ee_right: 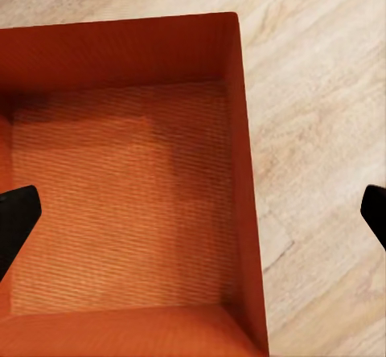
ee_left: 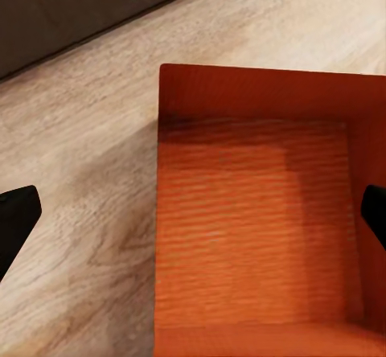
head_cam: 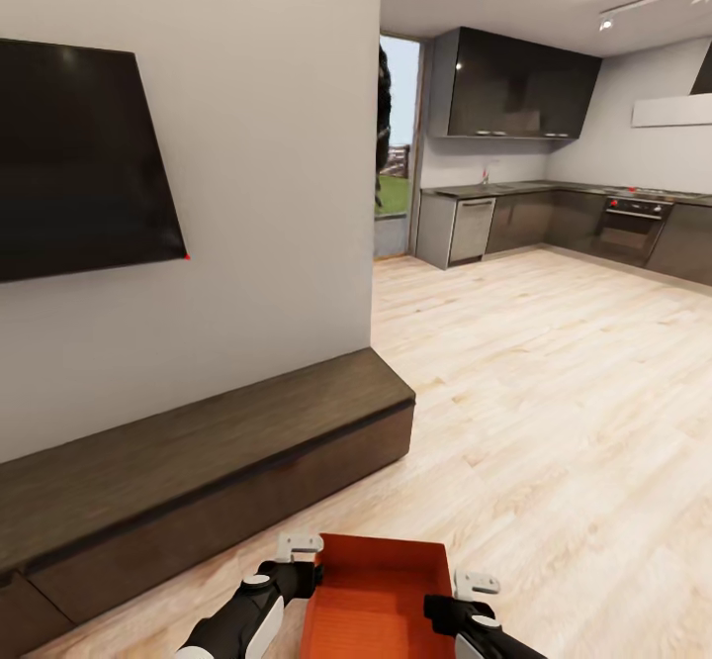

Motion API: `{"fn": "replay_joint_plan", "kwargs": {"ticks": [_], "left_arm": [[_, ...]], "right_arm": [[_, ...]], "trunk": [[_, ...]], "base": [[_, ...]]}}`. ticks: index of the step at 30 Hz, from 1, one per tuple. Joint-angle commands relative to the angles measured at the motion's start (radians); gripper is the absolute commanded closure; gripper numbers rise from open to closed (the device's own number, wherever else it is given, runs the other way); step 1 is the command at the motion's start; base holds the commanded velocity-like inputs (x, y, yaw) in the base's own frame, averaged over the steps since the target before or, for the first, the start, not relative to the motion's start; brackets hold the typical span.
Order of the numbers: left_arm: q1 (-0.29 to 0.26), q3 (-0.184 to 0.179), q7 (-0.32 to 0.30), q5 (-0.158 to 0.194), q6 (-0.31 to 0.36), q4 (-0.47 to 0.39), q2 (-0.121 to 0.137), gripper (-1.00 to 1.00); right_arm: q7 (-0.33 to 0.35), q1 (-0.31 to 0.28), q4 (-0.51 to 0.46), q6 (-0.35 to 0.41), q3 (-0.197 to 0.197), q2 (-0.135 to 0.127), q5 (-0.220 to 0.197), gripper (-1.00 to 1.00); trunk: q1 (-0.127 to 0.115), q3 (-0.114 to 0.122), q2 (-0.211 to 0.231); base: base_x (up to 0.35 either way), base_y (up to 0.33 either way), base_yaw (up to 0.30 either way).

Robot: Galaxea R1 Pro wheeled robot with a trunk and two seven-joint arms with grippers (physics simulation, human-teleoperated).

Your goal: Move the two storage containers from the living room to the garage. In the garage, place one container on the floor and stack the other container on top of it (either order is fine).

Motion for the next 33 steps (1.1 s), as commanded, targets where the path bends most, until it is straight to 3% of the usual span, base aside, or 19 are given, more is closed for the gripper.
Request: {"fn": "replay_joint_plan", "kwargs": {"ticks": [1, 33], "left_arm": [[0.000, 0.000, 0.002, -0.003, 0.006, -0.002, 0.000, -1.00], [0.000, -0.001, -0.002, -0.003, 0.005, -0.003, 0.000, -1.00]], "right_arm": [[-0.005, 0.000, 0.000, -0.002, 0.008, 0.001, -0.010, -1.00], [-0.007, -0.001, 0.000, -0.003, 0.012, 0.000, -0.010, -1.00]], "trunk": [[0.004, -0.004, -0.008], [0.127, -0.152, -0.232]], "base": [[0.000, 0.000, 0.000], [0.000, 0.000, 0.000]]}}
